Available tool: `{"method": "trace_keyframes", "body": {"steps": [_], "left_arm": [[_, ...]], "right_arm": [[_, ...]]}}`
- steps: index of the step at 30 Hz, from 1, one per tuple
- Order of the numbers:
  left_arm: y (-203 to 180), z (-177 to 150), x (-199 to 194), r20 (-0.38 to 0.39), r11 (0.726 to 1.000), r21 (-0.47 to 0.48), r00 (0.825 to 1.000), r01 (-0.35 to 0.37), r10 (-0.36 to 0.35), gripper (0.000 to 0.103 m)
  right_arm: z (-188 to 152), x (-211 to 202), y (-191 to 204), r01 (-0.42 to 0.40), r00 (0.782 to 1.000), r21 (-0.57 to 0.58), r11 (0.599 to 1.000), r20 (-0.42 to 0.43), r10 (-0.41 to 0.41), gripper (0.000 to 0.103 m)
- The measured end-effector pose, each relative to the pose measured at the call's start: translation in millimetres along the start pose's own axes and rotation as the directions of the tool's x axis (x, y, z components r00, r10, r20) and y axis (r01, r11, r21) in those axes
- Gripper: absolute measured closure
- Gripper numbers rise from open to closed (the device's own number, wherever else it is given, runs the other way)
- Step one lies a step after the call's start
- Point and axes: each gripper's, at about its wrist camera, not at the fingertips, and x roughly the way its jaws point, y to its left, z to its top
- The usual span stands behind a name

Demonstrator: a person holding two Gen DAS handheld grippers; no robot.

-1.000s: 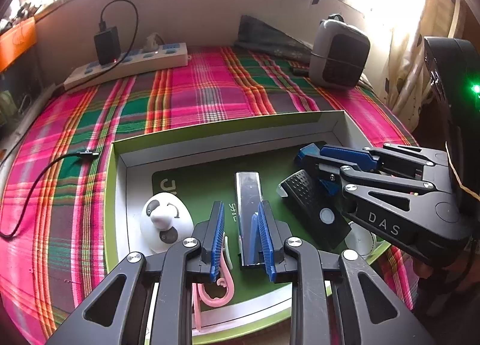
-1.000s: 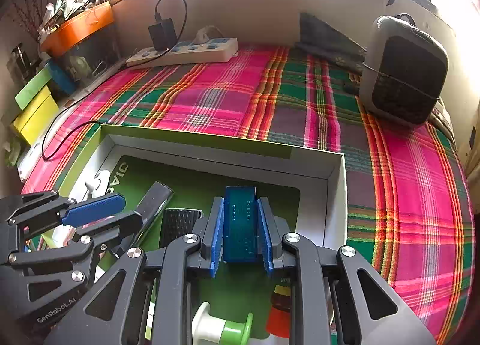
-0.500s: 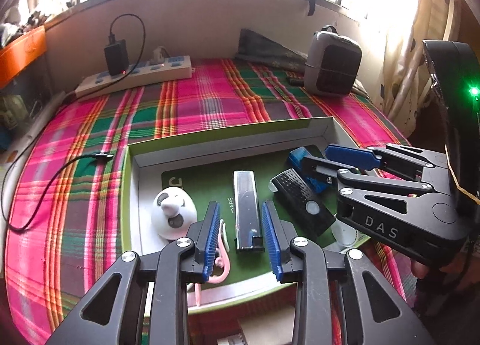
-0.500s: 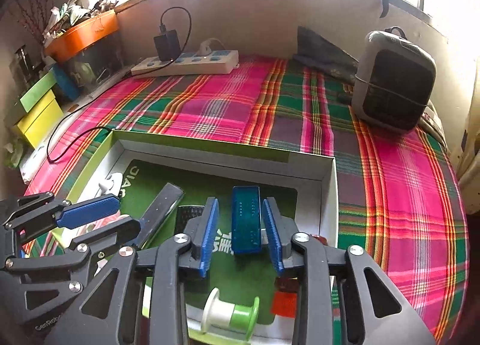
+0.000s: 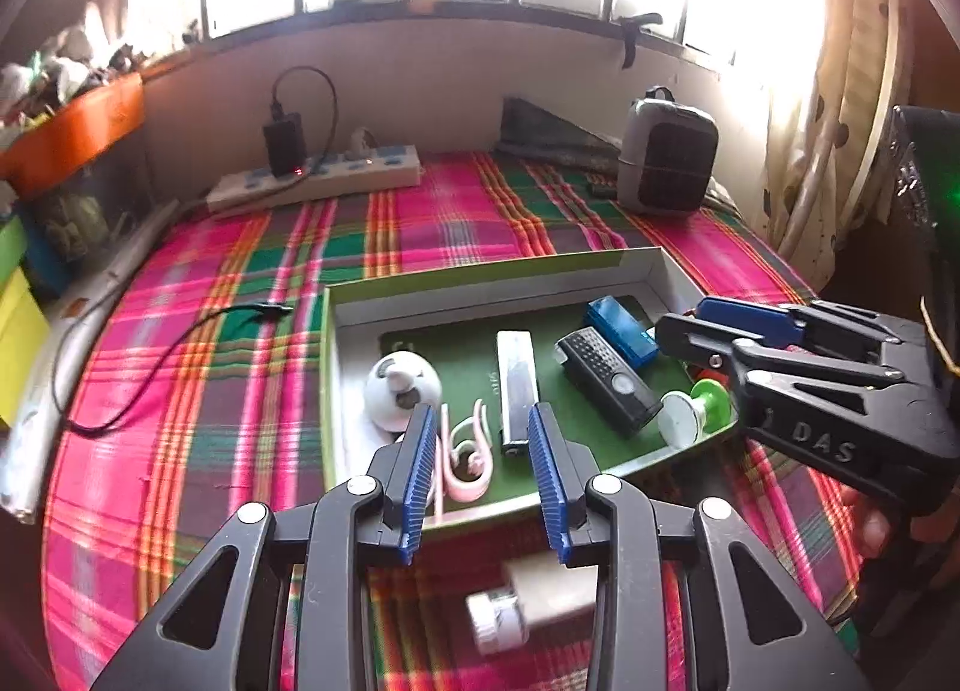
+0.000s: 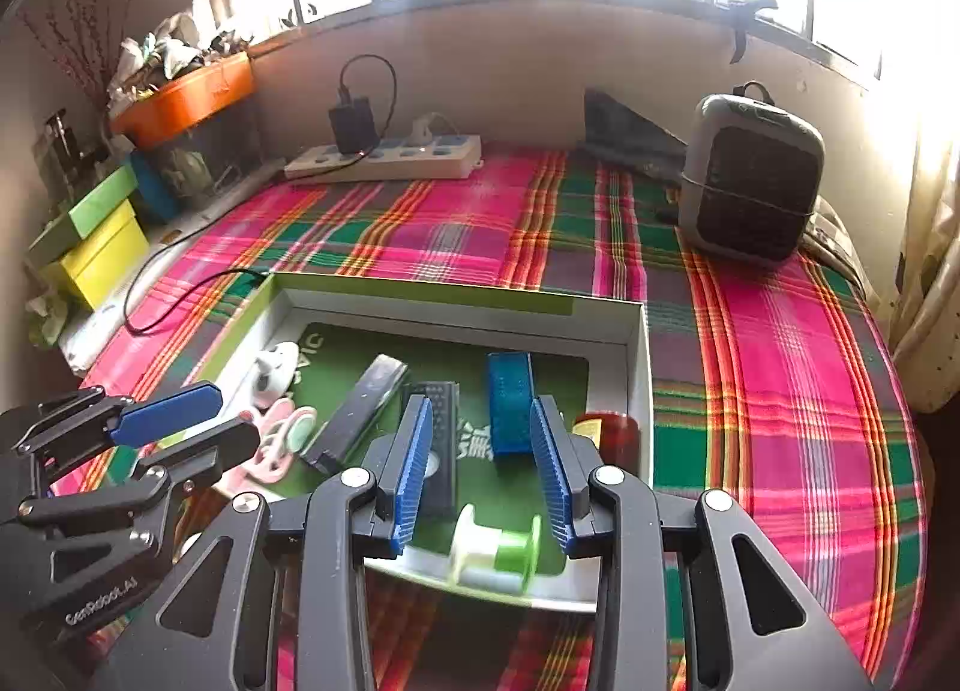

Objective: Organize rigid objects
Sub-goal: 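Lower and open left gripper releasing stick while right gripper releases USB drive in box, then withdraw both grippers from the box toward the white cylinder and charger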

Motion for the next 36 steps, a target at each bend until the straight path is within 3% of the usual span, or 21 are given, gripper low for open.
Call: {"method": "trace_keyframes", "body": {"steps": [13,26,30,36], "left_arm": [[8.9,-24.9,-17.0,0.004,1.000,0.002,1.000,-0.031,0.031,0.070],[58.4,-52.9,-20.0,-0.032,0.988,-0.152,0.999,-0.015,0.010,0.068],[62.0,-56.6,-19.6,-0.032,0.986,-0.167,0.999,0.004,-0.010,0.068],[56.0,-58.9,-21.4,-0.029,0.985,-0.155,0.996,0.080,-0.086,0.063]], "right_arm": [[-26.4,-29.3,19.2,-0.024,0.999,-0.002,1.000,0.034,0.024,0.067],[-51.9,-35.6,41.8,-0.061,0.998,-0.040,0.997,0.008,0.062,0.067],[-57.9,-30.7,51.2,-0.097,0.995,-0.039,0.994,-0.012,0.097,0.051],[-65.3,-25.4,69.0,-0.107,0.994,-0.080,0.991,-0.038,0.105,0.050]]}}
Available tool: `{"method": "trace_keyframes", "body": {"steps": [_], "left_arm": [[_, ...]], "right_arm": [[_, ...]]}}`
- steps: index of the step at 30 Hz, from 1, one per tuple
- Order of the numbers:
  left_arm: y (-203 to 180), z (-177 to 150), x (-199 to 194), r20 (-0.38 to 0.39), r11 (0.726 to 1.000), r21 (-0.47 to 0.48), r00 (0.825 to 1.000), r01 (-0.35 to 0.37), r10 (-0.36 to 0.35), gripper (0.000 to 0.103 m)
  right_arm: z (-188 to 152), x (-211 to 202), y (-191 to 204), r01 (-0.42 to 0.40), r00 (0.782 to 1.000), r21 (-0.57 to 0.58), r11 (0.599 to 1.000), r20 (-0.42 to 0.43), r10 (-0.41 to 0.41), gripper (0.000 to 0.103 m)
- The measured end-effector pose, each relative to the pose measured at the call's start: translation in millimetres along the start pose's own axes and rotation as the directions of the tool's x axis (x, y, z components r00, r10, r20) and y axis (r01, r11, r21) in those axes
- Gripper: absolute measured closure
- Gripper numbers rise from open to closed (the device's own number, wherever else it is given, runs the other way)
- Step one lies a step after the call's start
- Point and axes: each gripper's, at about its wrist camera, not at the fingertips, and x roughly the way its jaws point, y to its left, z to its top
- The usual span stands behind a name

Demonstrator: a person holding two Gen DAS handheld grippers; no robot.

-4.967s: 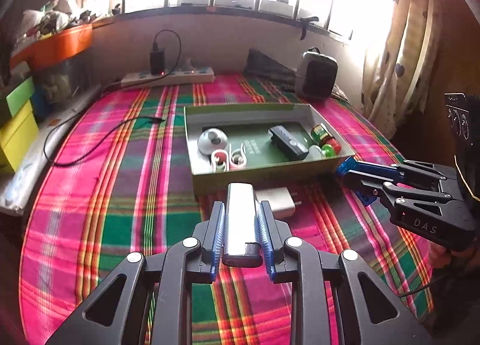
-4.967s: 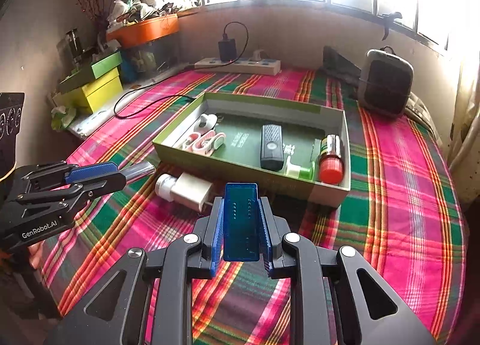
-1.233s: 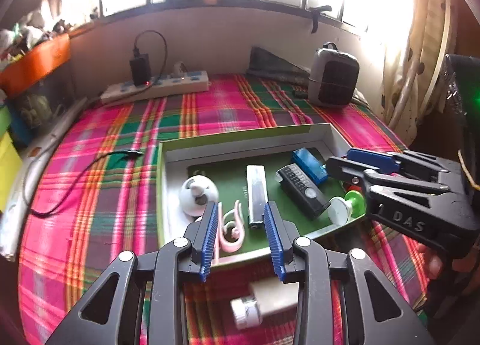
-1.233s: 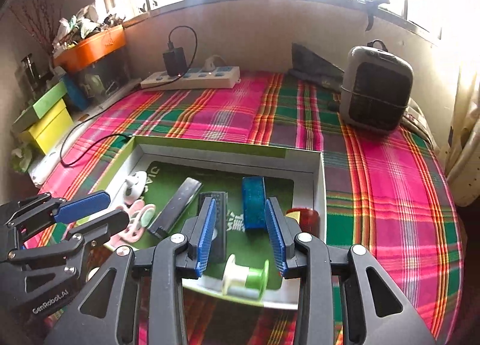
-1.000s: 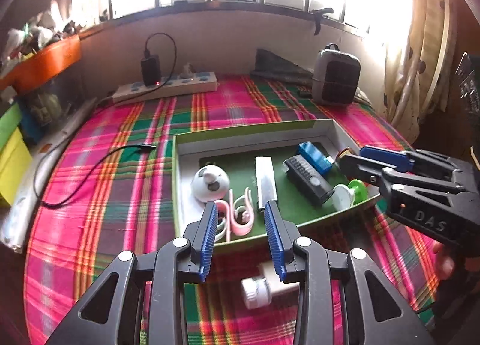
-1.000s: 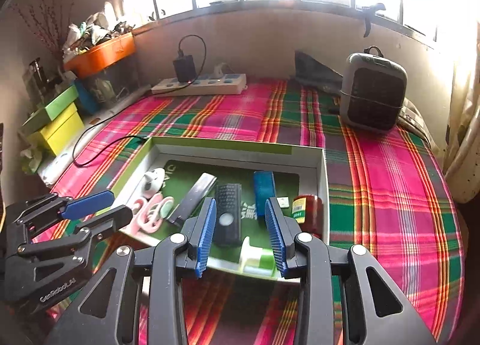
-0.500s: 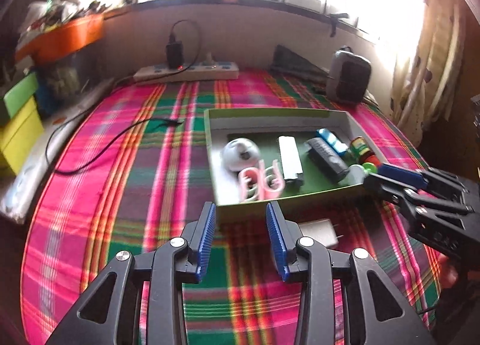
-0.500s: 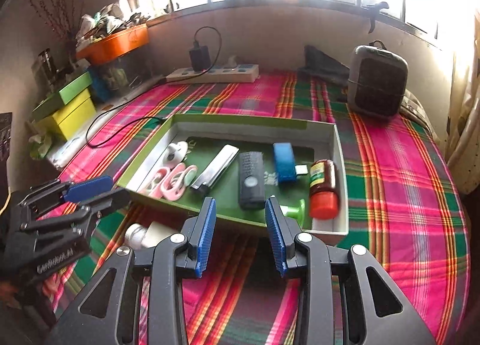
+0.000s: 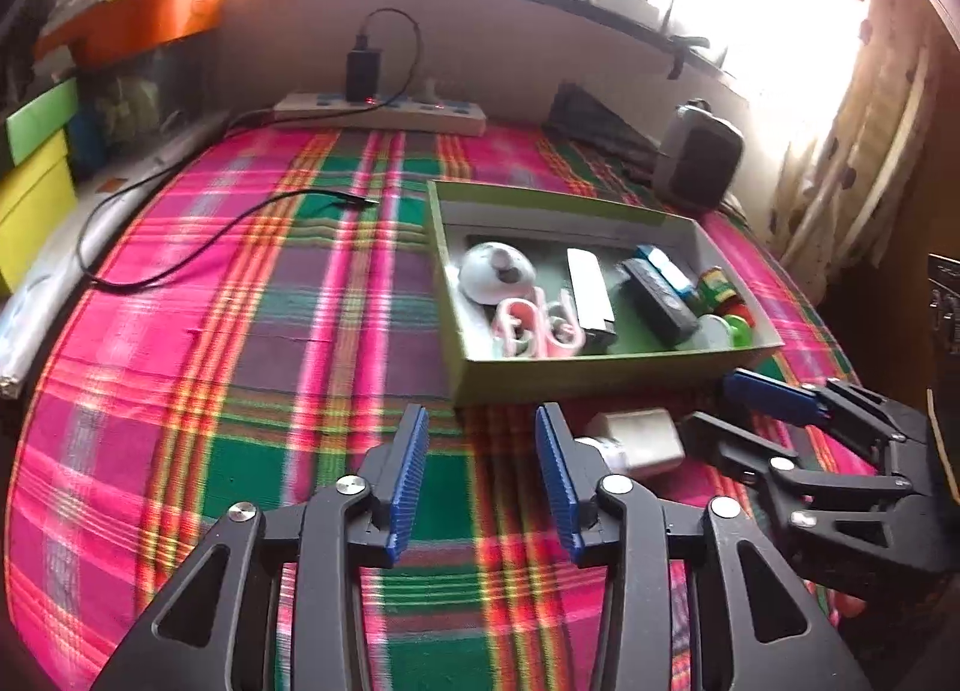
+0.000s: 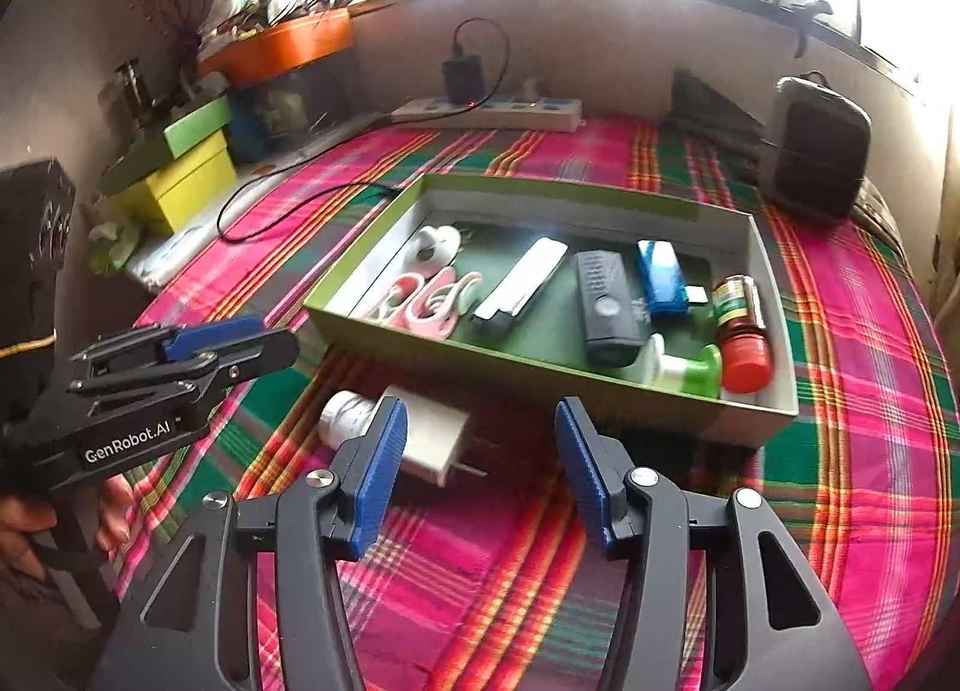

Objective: Organize rigid objects
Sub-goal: 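Withdraw both grippers from the box toward the white cylinder and charger, then grasp white round cylinder with left gripper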

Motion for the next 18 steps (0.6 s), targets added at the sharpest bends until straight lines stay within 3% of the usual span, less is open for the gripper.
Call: {"method": "trace_keyframes", "body": {"steps": [6,18], "left_arm": [[-14.5,-4.8,1.1,-0.022,0.997,0.035,0.998,0.066,-0.066,0.062],[-34.2,-10.6,15.6,-0.077,0.993,0.099,0.995,0.067,-0.060,0.062]], "right_arm": [[-5.7,1.3,-4.8,0.034,0.999,0.028,0.999,-0.008,-0.034,0.050],[-11.5,-4.7,-17.8,0.058,0.998,0.077,0.995,0.003,-0.058,0.050]]}}
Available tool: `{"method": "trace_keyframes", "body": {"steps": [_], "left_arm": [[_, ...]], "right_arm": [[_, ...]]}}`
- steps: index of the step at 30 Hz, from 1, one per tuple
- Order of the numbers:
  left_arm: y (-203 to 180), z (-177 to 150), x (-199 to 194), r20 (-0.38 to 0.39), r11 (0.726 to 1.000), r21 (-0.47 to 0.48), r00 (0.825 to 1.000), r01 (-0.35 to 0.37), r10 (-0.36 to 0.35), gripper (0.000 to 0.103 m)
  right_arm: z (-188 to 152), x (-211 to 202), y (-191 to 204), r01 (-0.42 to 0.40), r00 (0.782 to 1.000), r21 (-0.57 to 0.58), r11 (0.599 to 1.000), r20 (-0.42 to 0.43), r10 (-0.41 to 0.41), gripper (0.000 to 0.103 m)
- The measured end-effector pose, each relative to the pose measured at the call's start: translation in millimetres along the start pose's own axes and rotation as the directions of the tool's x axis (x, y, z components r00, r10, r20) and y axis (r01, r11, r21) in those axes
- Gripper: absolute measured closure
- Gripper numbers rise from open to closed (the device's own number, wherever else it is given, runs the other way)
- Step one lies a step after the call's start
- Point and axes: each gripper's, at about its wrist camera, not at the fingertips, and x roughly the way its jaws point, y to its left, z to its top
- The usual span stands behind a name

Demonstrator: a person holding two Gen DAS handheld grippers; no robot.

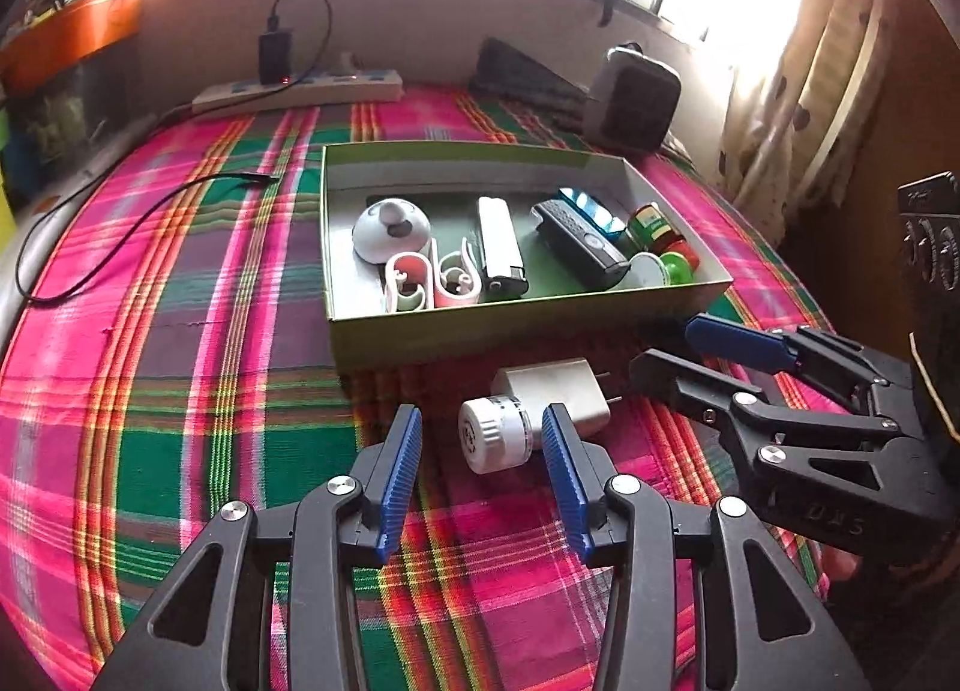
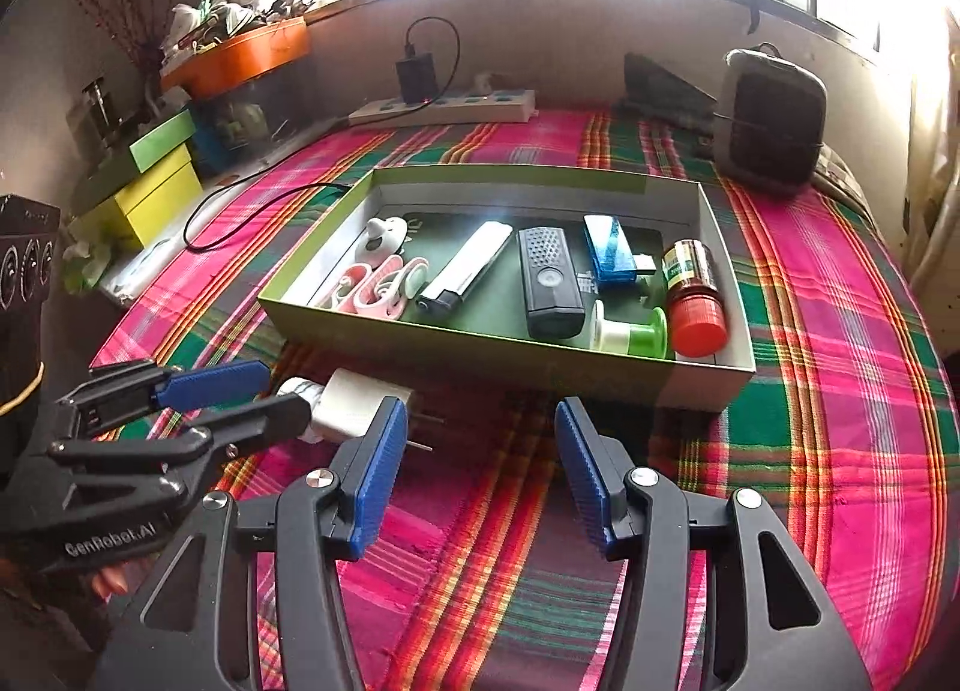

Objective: Organize rigid objects
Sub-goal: 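Grasp white round cylinder with left gripper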

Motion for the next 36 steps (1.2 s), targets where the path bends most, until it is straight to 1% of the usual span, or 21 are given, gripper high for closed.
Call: {"method": "trace_keyframes", "body": {"steps": [3,8,12,19,21,24,26,32,35,36], "left_arm": [[-1.9,0.4,2.3,-0.002,1.000,0.006,1.000,-0.001,0.001,0.062],[2.6,0.0,0.8,0.004,1.000,-0.012,1.000,-0.005,0.005,0.062],[5.3,-1.0,0.4,0.005,1.000,-0.023,1.000,0.007,-0.007,0.063],[4.9,-0.7,-0.9,0.012,1.000,-0.016,1.000,-0.001,0.001,0.070],[4.7,-0.7,-1.6,0.014,1.000,-0.014,1.000,-0.006,0.006,0.076],[4.4,-0.5,-1.4,0.012,1.000,-0.008,1.000,-0.004,0.004,0.082],[4.6,-1.3,0.3,0.003,1.000,-0.004,1.000,-0.016,0.016,0.084],[12.8,-1.4,-0.6,0.006,0.999,-0.025,0.999,-0.035,0.035,0.085],[18.3,-1.6,-2.2,0.009,0.998,-0.036,0.999,-0.043,0.044,0.085],[19.8,-1.3,-2.3,0.010,0.998,-0.039,0.999,-0.045,0.046,0.085]], "right_arm": [[-0.1,-0.6,0.1,-0.002,1.000,0.001,1.000,0.002,0.002,0.050],[-0.5,-1.7,0.0,-0.001,1.000,-0.001,1.000,0.006,0.001,0.050],[-0.1,-1.5,-0.1,-0.002,1.000,0.000,1.000,0.005,0.002,0.050],[0.4,-3.2,0.2,0.000,1.000,-0.001,1.000,0.009,0.000,0.050],[0.1,-2.9,0.7,0.001,1.000,-0.003,1.000,0.007,-0.001,0.050],[-0.1,-3.1,1.2,0.000,1.000,-0.004,1.000,0.006,0.000,0.050],[0.0,-3.4,1.0,-0.001,1.000,-0.003,1.000,0.007,0.001,0.050],[-0.4,-1.8,1.9,-0.015,1.000,-0.004,1.000,0.002,0.015,0.050],[0.6,1.3,4.5,-0.045,0.999,-0.023,0.999,-0.010,0.045,0.050],[1.4,3.0,5.7,-0.071,0.997,-0.030,0.997,-0.015,0.071,0.050]]}}
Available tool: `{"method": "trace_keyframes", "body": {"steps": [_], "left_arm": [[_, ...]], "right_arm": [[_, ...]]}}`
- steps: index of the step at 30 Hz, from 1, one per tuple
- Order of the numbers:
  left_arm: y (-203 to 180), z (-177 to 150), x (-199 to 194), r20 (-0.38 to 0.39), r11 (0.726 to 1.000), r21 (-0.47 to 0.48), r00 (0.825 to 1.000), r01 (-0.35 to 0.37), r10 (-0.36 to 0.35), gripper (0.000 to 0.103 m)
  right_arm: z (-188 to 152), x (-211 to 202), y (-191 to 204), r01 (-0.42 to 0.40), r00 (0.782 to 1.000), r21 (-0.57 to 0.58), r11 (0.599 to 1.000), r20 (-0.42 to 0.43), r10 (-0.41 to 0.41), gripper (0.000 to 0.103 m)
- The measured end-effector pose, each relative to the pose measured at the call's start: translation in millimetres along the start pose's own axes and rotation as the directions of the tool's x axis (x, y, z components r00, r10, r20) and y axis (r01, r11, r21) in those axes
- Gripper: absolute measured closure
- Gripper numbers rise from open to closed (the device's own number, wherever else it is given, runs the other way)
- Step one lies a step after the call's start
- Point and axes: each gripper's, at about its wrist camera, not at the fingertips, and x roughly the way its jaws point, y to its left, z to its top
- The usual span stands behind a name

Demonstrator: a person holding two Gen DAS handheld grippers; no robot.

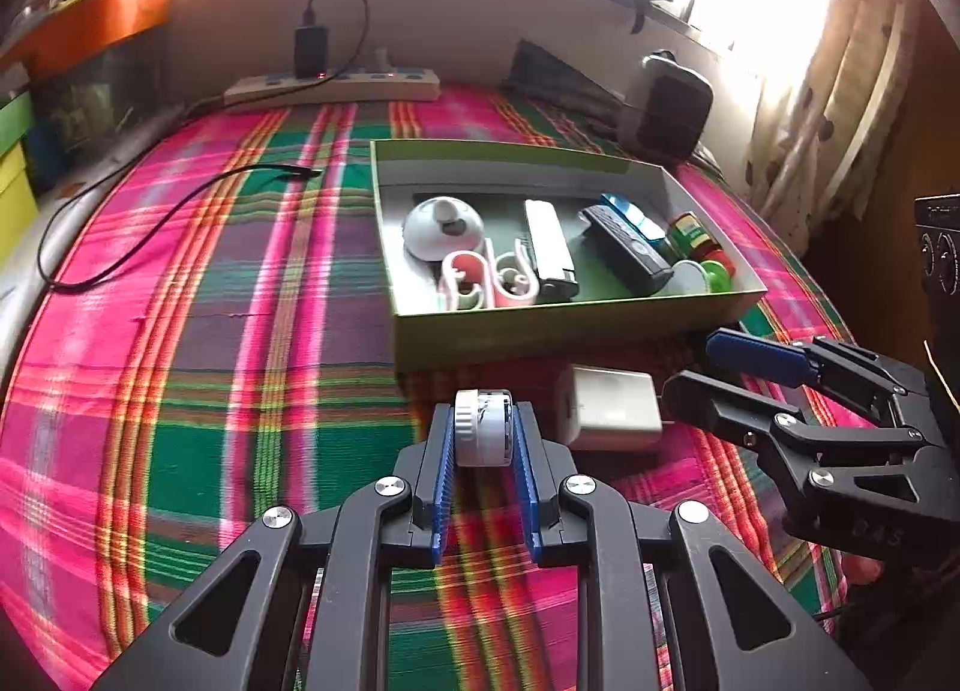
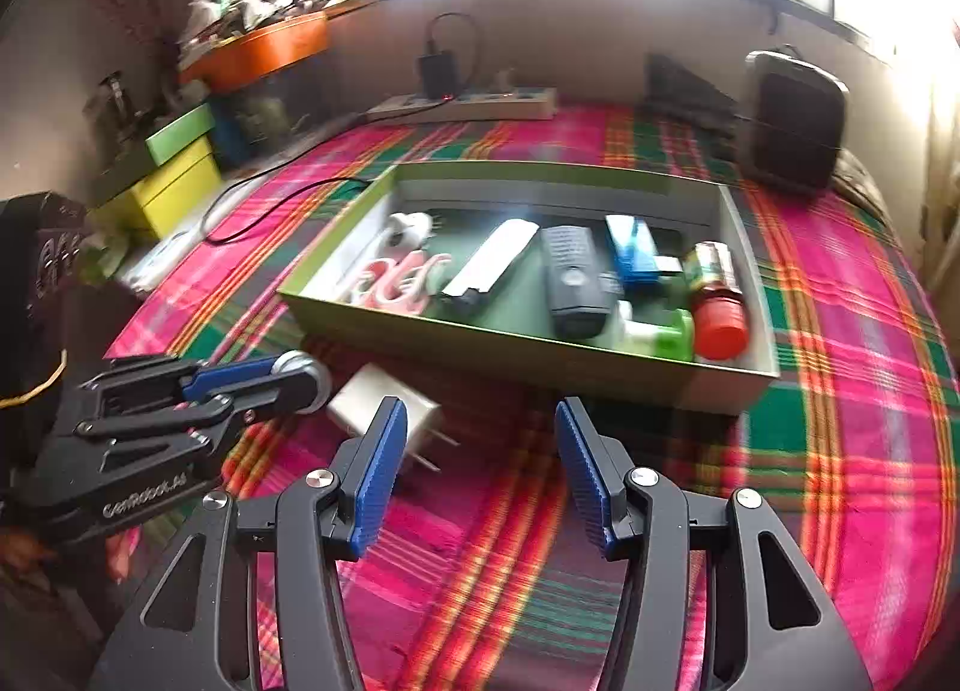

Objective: Organize rigid objects
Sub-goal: 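Grasp white round cylinder with left gripper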

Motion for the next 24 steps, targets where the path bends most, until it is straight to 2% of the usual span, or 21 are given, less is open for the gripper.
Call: {"method": "trace_keyframes", "body": {"steps": [9,13,24], "left_arm": [[21.2,-1.8,-4.1,0.007,0.999,-0.042,0.999,-0.031,0.031,0.085],[27.5,-1.8,-4.9,0.011,0.998,-0.060,1.000,-0.025,0.026,0.085],[30.6,-3.1,1.6,-0.005,0.998,-0.068,1.000,-0.016,0.016,0.085]], "right_arm": [[7.1,13.8,16.2,-0.138,0.990,-0.058,0.989,-0.032,0.137,0.050],[10.7,18.9,25.9,-0.138,0.990,-0.107,0.985,-0.035,0.135,0.050],[13.1,30.7,28.4,-0.184,0.981,-0.140,0.973,-0.084,0.173,0.050]]}}
